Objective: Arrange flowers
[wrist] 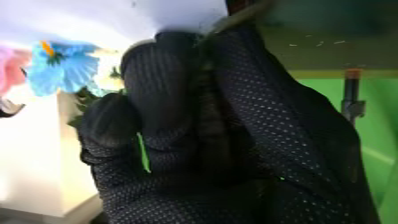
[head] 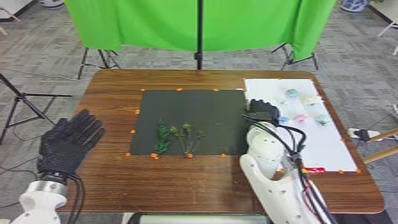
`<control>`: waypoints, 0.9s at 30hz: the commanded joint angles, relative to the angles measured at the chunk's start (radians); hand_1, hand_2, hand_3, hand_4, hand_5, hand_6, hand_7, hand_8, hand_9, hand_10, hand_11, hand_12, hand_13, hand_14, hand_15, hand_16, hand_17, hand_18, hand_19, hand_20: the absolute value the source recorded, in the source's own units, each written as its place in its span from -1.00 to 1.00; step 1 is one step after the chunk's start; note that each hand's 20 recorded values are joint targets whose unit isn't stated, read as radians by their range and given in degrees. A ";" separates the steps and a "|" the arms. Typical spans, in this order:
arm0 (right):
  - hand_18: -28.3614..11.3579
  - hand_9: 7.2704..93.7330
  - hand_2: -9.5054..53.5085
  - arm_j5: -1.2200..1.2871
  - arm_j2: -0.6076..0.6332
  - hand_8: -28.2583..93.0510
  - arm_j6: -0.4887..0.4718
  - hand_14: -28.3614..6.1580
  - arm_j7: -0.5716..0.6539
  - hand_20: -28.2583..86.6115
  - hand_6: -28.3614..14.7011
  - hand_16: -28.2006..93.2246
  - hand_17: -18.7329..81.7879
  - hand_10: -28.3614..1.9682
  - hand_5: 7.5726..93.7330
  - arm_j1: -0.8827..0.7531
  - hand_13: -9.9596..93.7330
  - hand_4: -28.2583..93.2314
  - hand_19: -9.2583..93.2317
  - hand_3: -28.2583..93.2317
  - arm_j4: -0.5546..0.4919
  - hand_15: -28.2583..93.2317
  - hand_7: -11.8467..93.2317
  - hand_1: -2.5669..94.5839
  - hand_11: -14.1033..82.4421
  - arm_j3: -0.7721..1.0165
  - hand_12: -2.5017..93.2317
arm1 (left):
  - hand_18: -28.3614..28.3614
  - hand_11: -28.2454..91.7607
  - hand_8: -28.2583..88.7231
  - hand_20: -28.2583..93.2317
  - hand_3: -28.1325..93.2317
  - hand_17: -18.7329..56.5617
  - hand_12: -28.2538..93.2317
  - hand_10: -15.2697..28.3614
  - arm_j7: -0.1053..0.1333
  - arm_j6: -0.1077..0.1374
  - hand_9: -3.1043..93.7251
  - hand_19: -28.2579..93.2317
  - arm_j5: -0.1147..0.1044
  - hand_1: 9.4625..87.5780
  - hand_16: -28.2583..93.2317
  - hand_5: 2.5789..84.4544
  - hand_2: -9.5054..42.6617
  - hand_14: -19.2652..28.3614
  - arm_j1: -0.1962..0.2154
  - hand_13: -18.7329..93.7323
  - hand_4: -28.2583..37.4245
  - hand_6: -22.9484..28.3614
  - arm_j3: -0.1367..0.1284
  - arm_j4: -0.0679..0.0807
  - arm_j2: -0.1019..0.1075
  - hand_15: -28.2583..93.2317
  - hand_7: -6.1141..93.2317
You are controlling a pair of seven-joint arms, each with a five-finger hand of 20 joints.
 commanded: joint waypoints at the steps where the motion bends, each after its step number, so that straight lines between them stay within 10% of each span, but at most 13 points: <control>1: -0.89 0.81 -1.00 0.008 0.004 -0.28 0.080 0.34 -0.043 0.24 0.23 0.31 0.18 0.16 0.50 -0.088 0.67 -1.00 0.97 0.55 0.079 0.28 0.09 0.50 -0.43 -0.019 -0.04 | 0.56 -0.11 -0.67 -0.29 0.70 -0.68 -0.32 0.42 -0.007 0.006 -0.08 0.11 -0.032 -0.46 -0.65 0.12 -0.09 0.49 0.009 -0.12 -1.00 0.23 -0.002 0.005 -0.009 0.19 -0.52; 12: -0.89 0.91 -1.00 0.117 0.099 -0.24 0.373 0.39 -0.144 0.31 0.24 0.40 0.20 0.24 0.71 -0.110 0.74 -1.00 0.85 0.60 -0.092 0.23 -0.03 0.52 -0.45 -0.024 0.04 | 0.56 -0.10 -0.67 -0.29 0.70 -0.68 -0.32 0.42 0.008 0.030 -0.08 0.11 -0.065 -0.42 -0.65 0.11 -0.17 0.50 0.022 -0.13 -1.00 0.23 -0.003 -0.003 -0.014 0.20 -0.53; 27: -0.79 0.84 -1.00 0.295 0.100 -0.26 0.362 0.46 -0.268 0.35 0.29 0.45 0.17 0.29 0.60 -0.155 0.71 -1.00 0.75 0.59 -0.230 0.20 0.08 0.50 -0.43 -0.081 0.07 | 0.56 -0.10 -0.67 -0.29 0.70 -0.68 -0.32 0.43 0.010 0.053 -0.08 0.11 -0.077 -0.47 -0.65 0.12 -0.11 0.51 0.018 -0.13 -1.00 0.24 0.002 -0.005 -0.001 0.20 -0.53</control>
